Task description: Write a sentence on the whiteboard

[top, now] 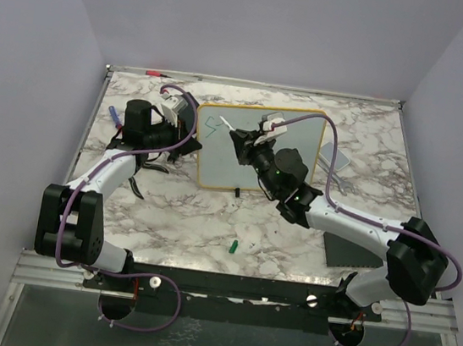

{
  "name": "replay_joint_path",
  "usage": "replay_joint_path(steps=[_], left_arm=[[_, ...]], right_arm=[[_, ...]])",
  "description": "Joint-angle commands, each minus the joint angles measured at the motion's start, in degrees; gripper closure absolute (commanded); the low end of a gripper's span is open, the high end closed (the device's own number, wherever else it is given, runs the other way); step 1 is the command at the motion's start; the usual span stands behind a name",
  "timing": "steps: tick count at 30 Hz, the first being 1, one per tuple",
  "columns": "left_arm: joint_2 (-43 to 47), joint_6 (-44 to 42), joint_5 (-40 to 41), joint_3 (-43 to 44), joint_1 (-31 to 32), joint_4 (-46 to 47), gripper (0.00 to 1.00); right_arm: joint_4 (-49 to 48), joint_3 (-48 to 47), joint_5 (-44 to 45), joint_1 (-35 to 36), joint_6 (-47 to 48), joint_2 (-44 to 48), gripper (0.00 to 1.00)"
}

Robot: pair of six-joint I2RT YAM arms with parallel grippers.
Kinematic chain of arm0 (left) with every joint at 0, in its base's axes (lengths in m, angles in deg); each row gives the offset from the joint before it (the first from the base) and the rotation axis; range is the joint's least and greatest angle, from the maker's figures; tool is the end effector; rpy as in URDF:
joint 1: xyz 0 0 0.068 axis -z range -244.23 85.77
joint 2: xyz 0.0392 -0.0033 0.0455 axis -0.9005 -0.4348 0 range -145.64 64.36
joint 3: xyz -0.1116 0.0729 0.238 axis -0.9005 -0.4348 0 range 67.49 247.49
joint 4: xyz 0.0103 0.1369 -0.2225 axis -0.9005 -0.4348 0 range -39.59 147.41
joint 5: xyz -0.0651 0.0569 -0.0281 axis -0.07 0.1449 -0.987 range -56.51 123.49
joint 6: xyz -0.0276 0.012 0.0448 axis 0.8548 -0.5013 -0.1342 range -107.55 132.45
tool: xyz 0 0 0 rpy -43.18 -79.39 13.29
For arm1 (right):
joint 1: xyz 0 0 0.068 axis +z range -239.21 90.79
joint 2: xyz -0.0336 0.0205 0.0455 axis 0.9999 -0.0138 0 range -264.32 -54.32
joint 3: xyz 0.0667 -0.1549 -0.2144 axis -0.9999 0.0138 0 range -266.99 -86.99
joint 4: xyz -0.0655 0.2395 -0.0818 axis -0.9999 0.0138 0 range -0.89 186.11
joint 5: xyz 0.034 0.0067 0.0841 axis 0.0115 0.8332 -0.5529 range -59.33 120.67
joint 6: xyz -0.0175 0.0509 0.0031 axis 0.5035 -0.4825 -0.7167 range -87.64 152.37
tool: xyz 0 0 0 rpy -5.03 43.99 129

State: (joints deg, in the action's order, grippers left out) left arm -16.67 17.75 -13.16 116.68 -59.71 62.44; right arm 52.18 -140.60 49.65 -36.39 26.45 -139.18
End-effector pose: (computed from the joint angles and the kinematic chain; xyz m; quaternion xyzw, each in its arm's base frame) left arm 0.3036 -0.0500 0.2515 0.2021 0.7836 -0.3772 0.4504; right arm 0.2172 0.2672 0.3112 -0.1514 0.6560 0.2621 0.6914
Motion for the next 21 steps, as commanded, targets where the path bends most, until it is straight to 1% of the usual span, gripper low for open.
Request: replay_joint_path(steps=[1, 8, 13, 21], left_arm=[[1.33, -0.57, 0.69, 0.29, -0.09, 0.23, 1.0], [1.32, -0.62, 0.57, 0.29, -0.11, 0.19, 1.0], [1.41, -0.66, 0.6, 0.29, -0.05, 0.23, 1.0], [1.41, -0.64, 0.54, 0.34, -0.09, 0.23, 1.0]], right_arm=[[-2.0, -2.71, 1.89, -0.17, 1.84, -1.76, 0.99], [-1.27, -3.5, 2.32, -0.15, 1.82, -3.59, 0.99], [-0.59, -1.66, 3.69, -0.12, 0.91, -3.22, 1.0], [1.52, 1.97, 2.58, -0.08, -2.97, -3.0, 0.99]])
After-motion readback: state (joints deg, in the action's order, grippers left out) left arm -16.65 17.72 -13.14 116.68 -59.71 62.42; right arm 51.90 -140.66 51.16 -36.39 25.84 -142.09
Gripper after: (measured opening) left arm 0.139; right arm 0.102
